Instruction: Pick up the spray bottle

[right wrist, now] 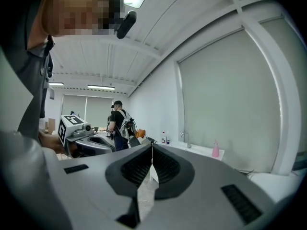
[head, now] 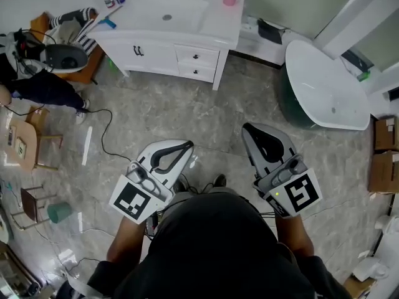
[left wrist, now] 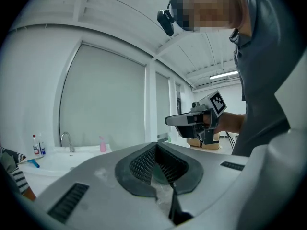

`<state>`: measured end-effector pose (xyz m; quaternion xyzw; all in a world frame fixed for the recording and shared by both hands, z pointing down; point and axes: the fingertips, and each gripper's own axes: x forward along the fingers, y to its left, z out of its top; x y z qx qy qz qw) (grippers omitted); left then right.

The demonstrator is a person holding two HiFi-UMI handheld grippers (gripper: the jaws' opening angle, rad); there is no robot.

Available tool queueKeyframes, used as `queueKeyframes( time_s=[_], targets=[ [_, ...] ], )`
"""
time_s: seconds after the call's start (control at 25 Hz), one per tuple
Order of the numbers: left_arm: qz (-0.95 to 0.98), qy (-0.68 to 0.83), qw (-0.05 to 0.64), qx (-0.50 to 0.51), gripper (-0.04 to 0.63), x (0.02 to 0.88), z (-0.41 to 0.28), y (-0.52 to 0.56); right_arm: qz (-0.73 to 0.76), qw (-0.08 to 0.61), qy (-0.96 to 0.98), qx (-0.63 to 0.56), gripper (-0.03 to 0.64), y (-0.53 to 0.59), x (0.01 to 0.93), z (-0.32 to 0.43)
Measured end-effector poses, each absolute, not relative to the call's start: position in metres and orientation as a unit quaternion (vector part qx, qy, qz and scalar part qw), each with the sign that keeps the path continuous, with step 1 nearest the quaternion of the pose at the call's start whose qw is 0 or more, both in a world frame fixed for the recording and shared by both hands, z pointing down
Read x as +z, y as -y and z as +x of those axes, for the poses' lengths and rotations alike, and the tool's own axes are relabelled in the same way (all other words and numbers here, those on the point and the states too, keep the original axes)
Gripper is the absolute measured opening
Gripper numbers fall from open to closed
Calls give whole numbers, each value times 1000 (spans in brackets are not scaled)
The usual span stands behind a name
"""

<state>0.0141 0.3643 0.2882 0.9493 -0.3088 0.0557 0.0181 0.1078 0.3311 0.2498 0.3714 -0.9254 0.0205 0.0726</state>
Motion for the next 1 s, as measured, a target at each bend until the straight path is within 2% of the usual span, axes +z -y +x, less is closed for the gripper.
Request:
queueKeyframes(
  time_s=[0.2,0.44,0.72,0.8,1.0],
  targets=[
    [952,297,13,68,3,291,66,-357,370,64,927,22,9,-323,251,151],
    [953,293,3,84,3,293,89,-356,375,61,924,39,9,-314,265,175],
    [958,275,7,81,3,296,61,-353,391,63,918,29,9,-307,261,146],
    [962,262,-8,78,3,292,43,-348,402,60,914,27,9,-306,258,127],
    [964,257,8,61,3,292,-15,-327,408,84,908,33,9,-303,262,69]
  ],
)
